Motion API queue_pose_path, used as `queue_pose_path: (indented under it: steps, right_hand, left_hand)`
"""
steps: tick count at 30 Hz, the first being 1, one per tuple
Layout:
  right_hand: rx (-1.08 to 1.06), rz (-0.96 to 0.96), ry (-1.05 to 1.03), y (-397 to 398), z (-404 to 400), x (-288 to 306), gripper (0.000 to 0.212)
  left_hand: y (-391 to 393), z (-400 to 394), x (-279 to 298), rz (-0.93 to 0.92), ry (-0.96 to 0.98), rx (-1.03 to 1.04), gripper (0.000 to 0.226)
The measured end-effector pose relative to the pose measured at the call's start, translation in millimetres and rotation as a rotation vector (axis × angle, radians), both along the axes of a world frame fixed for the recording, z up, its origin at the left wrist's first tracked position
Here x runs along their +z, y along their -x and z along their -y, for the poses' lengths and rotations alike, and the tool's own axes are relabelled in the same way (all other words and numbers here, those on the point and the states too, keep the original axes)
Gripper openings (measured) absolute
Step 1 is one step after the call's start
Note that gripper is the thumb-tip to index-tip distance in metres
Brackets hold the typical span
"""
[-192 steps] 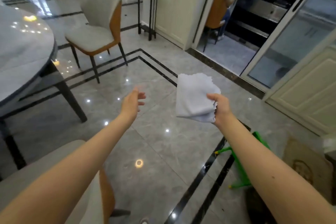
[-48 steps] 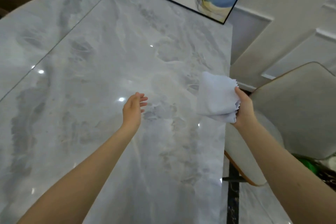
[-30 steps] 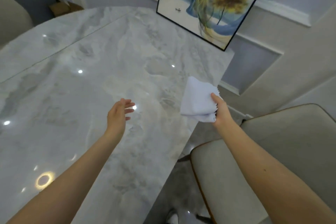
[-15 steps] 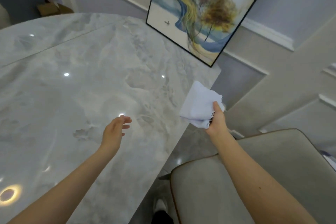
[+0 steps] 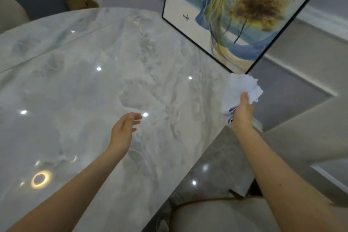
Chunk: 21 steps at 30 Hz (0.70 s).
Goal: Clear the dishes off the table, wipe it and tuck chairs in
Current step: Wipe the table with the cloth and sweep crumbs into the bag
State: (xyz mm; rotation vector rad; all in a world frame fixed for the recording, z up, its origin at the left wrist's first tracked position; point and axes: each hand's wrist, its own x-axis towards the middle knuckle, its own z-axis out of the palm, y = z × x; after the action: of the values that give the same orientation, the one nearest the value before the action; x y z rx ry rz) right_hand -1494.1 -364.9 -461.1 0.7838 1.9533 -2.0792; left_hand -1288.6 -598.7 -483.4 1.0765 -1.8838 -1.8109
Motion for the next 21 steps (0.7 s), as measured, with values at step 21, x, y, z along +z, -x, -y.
queue_pose_path:
  steps: [21]
  right_hand:
    - [0.697, -0.333, -0.798, 128.0, 108.3, -108.3, 0.053]
  left_hand:
    - [47.9, 70.0, -43.8, -0.027, 0.057, 0.164, 0.037]
